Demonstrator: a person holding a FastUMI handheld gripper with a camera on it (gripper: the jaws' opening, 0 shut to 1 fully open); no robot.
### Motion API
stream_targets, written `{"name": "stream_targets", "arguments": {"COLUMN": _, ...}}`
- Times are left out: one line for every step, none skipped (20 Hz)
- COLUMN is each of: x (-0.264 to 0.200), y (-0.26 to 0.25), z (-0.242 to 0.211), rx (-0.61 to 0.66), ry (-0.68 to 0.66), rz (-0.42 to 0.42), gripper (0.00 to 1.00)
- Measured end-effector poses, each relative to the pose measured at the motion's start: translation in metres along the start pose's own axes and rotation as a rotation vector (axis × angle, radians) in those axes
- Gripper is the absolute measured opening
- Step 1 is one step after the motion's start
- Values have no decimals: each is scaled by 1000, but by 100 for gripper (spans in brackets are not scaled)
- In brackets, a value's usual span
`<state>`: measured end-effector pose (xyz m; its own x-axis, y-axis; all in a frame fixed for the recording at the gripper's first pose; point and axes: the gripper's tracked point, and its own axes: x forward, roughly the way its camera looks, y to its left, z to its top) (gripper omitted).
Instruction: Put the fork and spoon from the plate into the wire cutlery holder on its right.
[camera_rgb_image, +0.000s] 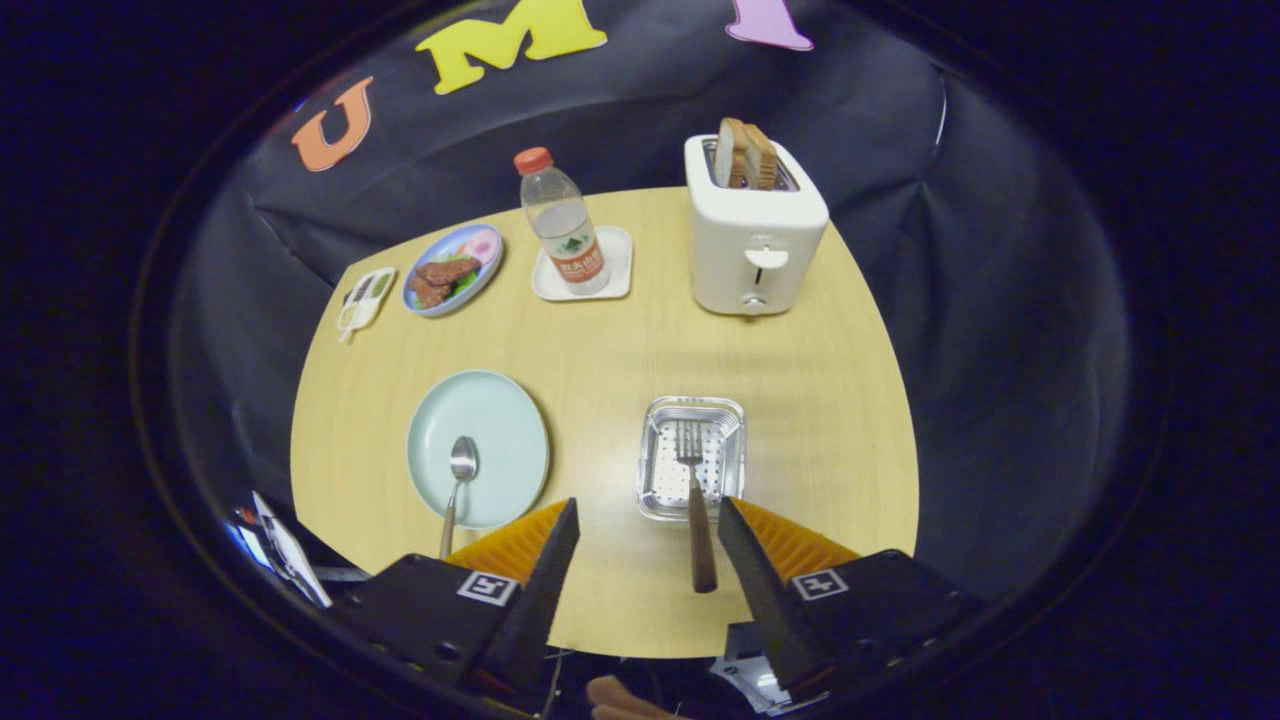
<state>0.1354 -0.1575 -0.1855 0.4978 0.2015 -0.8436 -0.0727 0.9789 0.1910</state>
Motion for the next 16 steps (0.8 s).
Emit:
{"name": "stream_targets", "arguments": {"x": -3, "y": 5, "z": 1, "rx": -2, "ry": -26, "rz": -2, "gripper": 93}}
{"name": "stream_targets", "arguments": {"x": -5, "y": 11, "z": 0, "rx": -2, "ry": -48, "rz": -2, "gripper": 98}}
{"name": "stream_targets", "arguments": {"x": -4, "y": 19, "z": -3, "rx": -2, "ry": -61, "rz": 2, "gripper": 98}}
{"name": "stream_targets", "arguments": {"x": -3, "y": 27, "z": -8, "rx": 0, "ry": -66, "rz": 9, "gripper": 97}}
{"name": "stream_targets", "arguments": {"x": -3, "y": 36, "z": -12, "rx": 4, "ry": -69, "rz": 20, "gripper": 97}}
{"name": "stream_targets", "arguments": {"x": -2, "y": 46, "z": -18, "rx": 9, "ry": -65, "rz": 32, "gripper": 97}}
{"name": "stream_targets", "arguments": {"x": -1, "y": 55, "z": -24, "rx": 12, "ry": -61, "rz": 43, "gripper": 97}}
{"name": "stream_targets", "arguments": {"x": 1, "y": 64, "z": -30, "rx": 10, "ry": -55, "rz": 50, "gripper": 97}}
{"name": "stream_targets", "arguments": {"x": 5, "y": 74, "z": -36, "rx": 8, "ry": -53, "rz": 60, "gripper": 97}}
{"name": "stream_targets", "arguments": {"x": 9, "y": 85, "z": -42, "rx": 2, "ry": -46, "rz": 68, "gripper": 97}}
{"name": "stream_targets", "arguments": {"x": 13, "y": 94, "z": -51, "rx": -5, "ry": -40, "rz": 69, "gripper": 97}}
{"name": "stream_targets", "arguments": {"x": 18, "y": 105, "z": -59, "rx": -13, "ry": -34, "rz": 70, "gripper": 97}}
{"name": "stream_targets", "arguments": {"x": 23, "y": 115, "z": -67, "rx": -19, "ry": -26, "rz": 71, "gripper": 97}}
{"name": "stream_targets", "arguments": {"x": 27, "y": 126, "z": -75, "rx": -24, "ry": -19, "rz": 76, "gripper": 97}}
{"name": "stream_targets", "arguments": {"x": 33, "y": 138, "z": -83, "rx": -29, "ry": -11, "rz": 82, "gripper": 97}}
{"name": "stream_targets", "arguments": {"x": 38, "y": 148, "z": -90, "rx": -36, "ry": -4, "rz": 82, "gripper": 97}}
